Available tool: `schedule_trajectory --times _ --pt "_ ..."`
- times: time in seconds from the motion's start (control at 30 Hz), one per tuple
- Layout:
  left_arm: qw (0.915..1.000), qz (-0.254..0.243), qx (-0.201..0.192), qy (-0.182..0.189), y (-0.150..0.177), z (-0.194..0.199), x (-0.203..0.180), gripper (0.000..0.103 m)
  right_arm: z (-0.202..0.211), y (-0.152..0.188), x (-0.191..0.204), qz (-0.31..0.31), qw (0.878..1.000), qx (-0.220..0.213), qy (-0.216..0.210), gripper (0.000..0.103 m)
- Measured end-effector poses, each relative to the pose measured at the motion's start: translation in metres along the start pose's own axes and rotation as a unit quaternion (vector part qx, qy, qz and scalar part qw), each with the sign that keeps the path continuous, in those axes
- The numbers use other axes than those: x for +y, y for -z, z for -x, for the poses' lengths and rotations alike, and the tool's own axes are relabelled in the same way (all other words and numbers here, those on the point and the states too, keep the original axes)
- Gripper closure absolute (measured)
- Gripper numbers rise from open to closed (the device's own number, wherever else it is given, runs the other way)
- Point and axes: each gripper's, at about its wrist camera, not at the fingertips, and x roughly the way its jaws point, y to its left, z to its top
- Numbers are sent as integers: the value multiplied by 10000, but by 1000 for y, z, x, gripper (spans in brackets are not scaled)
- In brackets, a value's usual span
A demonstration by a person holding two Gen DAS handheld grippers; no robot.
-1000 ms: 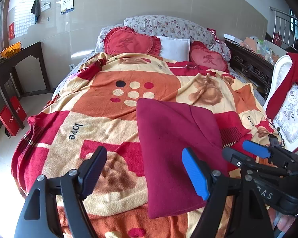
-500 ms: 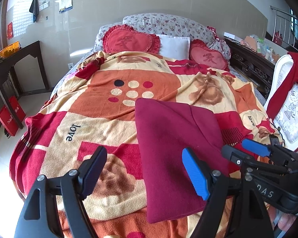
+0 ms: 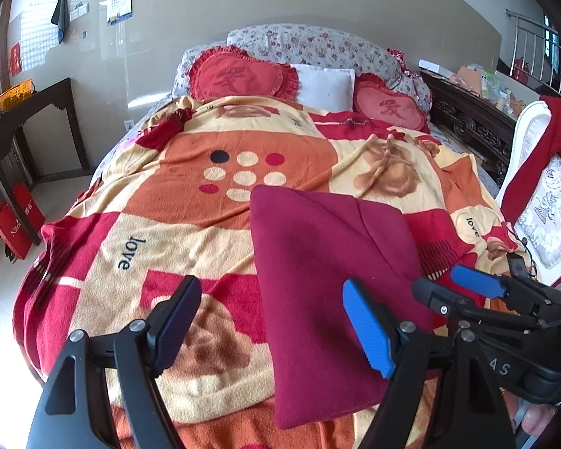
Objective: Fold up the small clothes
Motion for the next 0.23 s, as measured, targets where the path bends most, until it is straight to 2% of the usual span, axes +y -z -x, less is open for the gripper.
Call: schedule_trajectory --times 0.23 --pt "10000 -17 -41 -7 0 2 1 21 -2 1 -1 -23 10000 6 2 66"
